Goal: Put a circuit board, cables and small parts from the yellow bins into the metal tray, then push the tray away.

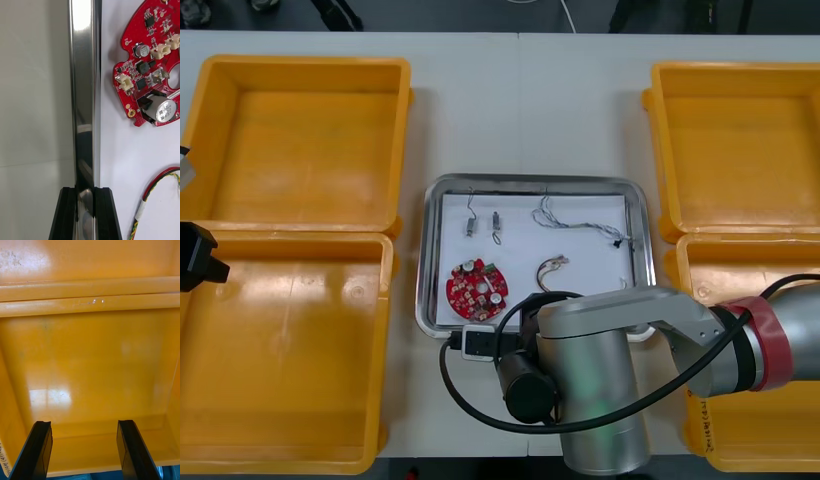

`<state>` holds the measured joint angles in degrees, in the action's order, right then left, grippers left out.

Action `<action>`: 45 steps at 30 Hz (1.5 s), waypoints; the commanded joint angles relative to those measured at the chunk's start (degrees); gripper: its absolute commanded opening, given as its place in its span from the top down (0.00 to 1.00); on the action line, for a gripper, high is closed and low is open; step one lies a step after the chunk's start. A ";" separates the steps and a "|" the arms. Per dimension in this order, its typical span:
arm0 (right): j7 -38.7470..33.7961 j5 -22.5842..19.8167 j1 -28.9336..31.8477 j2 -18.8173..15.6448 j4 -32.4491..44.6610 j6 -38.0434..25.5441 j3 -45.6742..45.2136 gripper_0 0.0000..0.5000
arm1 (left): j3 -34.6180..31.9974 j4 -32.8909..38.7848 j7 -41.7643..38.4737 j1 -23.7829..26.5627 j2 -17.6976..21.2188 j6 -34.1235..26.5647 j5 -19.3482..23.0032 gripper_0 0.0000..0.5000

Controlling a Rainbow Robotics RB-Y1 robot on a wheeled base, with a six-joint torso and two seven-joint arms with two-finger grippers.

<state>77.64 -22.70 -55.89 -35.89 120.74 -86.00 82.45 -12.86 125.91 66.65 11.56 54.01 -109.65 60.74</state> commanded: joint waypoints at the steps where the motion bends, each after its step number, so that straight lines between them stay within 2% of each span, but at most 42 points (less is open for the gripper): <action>1: 1.55 0.63 -3.17 -0.94 -1.21 1.27 0.69 1.00 | -1.91 1.62 -1.08 -0.93 2.32 -0.35 0.43 0.00; 18: 2.25 0.55 -6.77 -0.76 -6.05 5.40 1.83 1.00 | -1.91 1.62 -1.08 -0.93 2.32 -0.35 0.43 0.00; 25: 2.34 0.81 -10.02 -0.85 -7.80 7.34 4.91 1.00 | -1.91 1.62 -1.08 -0.93 2.32 -0.35 0.43 0.00; 45: 2.69 1.69 -12.49 -1.11 -15.63 12.17 4.91 1.00 | -1.91 1.62 -1.08 -0.93 2.32 -0.35 0.43 0.00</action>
<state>77.77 -21.23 -66.95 -35.89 107.85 -74.53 86.41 -12.86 125.92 66.65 11.56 54.01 -109.65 60.74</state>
